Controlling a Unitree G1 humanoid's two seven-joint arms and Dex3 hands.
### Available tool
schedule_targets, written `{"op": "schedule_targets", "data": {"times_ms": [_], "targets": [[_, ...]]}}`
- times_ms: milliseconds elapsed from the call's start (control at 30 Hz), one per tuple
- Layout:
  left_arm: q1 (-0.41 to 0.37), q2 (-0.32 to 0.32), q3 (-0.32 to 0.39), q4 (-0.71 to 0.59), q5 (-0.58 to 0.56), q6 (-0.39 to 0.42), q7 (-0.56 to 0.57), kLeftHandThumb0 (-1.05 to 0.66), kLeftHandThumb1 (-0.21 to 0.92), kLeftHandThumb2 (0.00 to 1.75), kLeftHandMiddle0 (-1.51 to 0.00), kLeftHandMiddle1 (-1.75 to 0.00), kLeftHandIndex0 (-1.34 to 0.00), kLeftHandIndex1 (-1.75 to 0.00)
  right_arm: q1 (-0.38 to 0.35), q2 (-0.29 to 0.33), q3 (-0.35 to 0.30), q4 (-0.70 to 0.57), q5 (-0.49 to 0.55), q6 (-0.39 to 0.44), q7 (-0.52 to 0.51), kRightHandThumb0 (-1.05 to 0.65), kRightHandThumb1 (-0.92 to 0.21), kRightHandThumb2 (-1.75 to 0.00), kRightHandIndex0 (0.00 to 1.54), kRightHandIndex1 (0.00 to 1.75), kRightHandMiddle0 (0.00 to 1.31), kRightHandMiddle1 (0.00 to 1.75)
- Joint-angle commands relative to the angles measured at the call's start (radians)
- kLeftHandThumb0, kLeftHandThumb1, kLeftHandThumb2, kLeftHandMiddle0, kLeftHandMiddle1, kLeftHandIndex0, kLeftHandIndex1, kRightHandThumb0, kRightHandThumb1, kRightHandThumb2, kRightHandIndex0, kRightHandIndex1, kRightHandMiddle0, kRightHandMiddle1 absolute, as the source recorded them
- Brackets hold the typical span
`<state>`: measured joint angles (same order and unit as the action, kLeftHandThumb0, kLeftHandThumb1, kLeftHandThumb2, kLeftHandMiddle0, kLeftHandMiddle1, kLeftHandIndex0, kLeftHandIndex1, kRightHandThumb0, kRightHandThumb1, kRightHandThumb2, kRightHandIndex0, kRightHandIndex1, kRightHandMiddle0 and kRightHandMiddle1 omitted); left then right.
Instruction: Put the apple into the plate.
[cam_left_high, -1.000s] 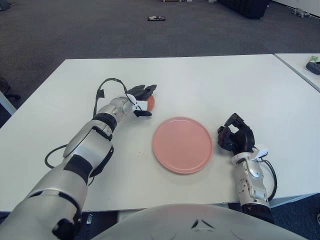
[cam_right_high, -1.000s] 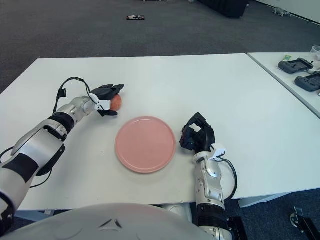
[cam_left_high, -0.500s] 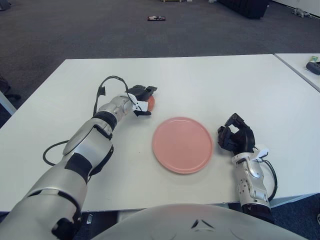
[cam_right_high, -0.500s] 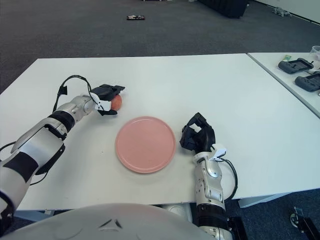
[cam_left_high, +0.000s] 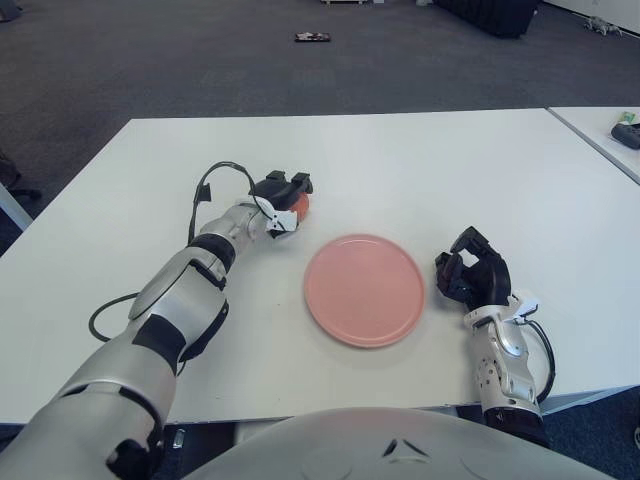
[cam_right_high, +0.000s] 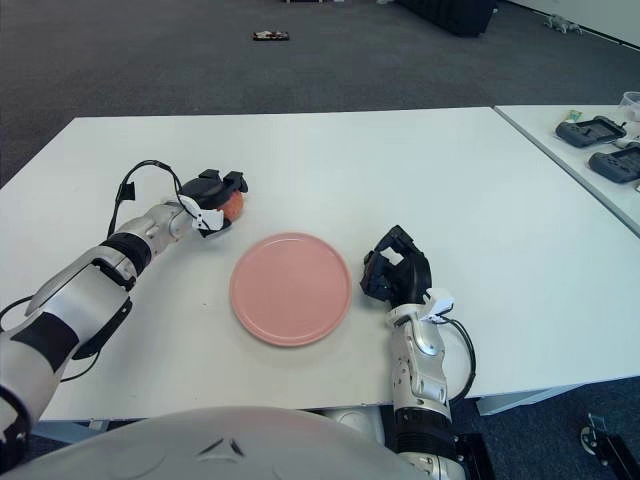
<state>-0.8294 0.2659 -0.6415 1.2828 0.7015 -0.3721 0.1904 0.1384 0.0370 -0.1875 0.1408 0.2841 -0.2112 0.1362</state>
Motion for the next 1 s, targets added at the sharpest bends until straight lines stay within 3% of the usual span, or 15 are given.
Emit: {"op": "schedule_targets", "data": {"times_ms": [0,267,967], "targets": [[0.086,0.013,-0.017,0.035,0.022,-0.001,-0.033,-0.01,0.0,1.65,-0.87,-1.67,-0.61,-1.75,0.014,0.005,-0.003,0.021,-0.003,0.028,-0.014,-0.53,-0.2,-1.47,1.27,1.75,0.71,1.75],[0.089,0.0,0.006,0.048,0.0,0.021,-0.038,0.0,-0.06,1.71,-0.94,-1.64,-0.65,-1.75,0.008,0.002,-0.002,0.028,-0.004,0.027,-0.01,-0.53,-0.2,-1.47,1.27,1.75,0.71,1.75],[0.108,-0.001,0.068,0.044,-0.055,0.03,-0.047,0.0,-0.1,1.74,-0.97,-1.62,-0.68,-1.75,0.003,0.021,-0.005,0.021,-0.005,0.023,-0.04,-0.53,-0.19,-1.48,1.28,1.75,0.72,1.75]]}}
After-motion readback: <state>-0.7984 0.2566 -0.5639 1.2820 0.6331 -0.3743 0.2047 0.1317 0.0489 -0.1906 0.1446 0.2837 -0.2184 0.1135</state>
